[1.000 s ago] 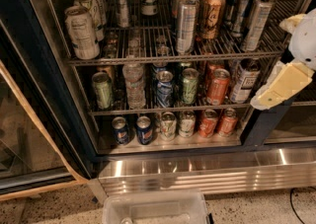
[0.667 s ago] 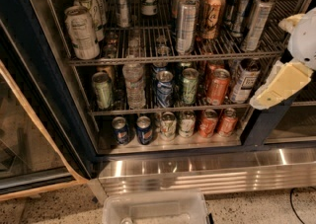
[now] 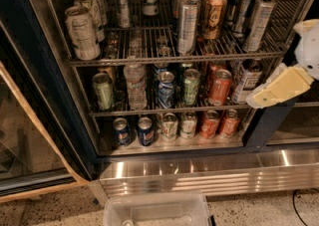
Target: Pick redbull can from top shelf of fridge
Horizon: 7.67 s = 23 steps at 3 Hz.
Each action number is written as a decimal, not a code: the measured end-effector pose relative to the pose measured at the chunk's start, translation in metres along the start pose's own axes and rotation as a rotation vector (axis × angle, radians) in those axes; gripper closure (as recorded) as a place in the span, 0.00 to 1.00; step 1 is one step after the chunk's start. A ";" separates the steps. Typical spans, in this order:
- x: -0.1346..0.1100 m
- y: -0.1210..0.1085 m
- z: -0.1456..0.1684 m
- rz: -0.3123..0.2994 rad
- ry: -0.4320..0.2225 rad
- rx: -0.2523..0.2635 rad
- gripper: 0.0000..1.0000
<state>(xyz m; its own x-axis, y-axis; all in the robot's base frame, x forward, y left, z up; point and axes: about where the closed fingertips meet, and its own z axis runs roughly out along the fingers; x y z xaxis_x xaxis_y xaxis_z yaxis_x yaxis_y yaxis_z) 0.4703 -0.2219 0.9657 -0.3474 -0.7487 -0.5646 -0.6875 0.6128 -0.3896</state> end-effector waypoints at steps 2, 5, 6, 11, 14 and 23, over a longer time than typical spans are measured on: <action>-0.003 -0.009 0.000 0.110 -0.100 0.082 0.00; -0.029 -0.002 0.020 0.306 -0.307 0.174 0.00; -0.029 -0.002 0.020 0.306 -0.307 0.174 0.00; -0.057 -0.025 0.018 0.501 -0.562 0.262 0.00; -0.050 -0.023 0.032 0.630 -0.681 0.239 0.17; -0.058 -0.051 0.029 0.647 -0.716 0.324 0.24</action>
Offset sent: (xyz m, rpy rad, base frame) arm 0.0026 -0.0027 0.0016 0.0896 -0.0659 -0.0725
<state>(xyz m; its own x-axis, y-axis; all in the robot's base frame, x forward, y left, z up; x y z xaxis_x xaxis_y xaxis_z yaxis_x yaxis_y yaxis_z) 0.5435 -0.2023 0.9974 -0.0545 0.0130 -0.9984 -0.2600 0.9652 0.0268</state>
